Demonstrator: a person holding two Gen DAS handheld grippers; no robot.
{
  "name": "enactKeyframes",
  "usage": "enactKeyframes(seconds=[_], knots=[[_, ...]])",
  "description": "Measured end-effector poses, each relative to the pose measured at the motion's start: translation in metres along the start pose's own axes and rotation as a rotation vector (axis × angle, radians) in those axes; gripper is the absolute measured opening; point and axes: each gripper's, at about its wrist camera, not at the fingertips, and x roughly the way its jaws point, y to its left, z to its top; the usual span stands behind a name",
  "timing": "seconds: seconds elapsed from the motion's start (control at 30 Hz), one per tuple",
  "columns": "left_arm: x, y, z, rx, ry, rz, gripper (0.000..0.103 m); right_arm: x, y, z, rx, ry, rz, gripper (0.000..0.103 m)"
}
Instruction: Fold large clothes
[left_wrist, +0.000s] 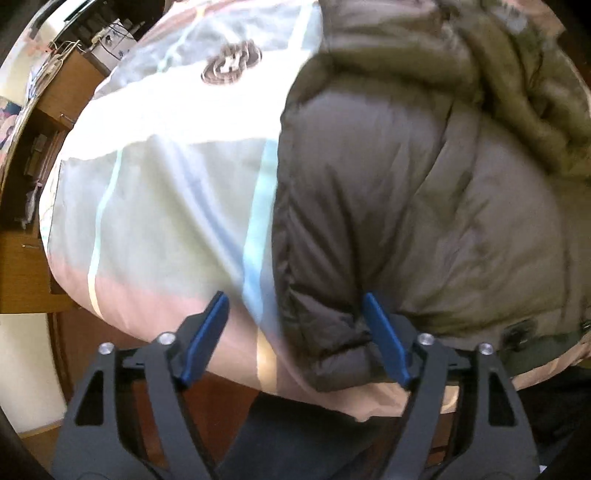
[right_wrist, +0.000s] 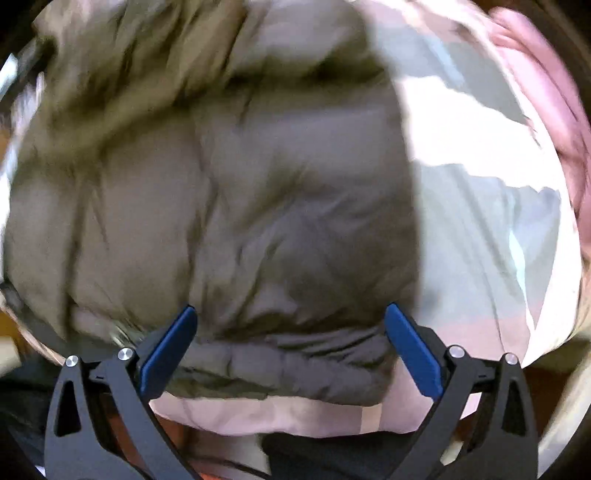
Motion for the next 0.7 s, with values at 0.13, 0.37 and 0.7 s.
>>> enactKeyframes(seconds=[0.13, 0.37, 0.7], knots=[[0.007, 0.018, 0.005, -0.071, 0.053, -0.106, 0.086, 0.000, -0.043, 0.002, 0.258, 0.018, 0.037, 0.102], [0.046, 0.027, 0.000, -0.172, 0.270, -0.263, 0.085, 0.072, -0.047, -0.012, 0.425, 0.297, 0.195, 0.102], [0.028, 0.057, 0.013, -0.309, 0.245, -0.424, 0.014, 0.035, -0.024, -0.008, 0.345, 0.184, 0.362, 0.016]])
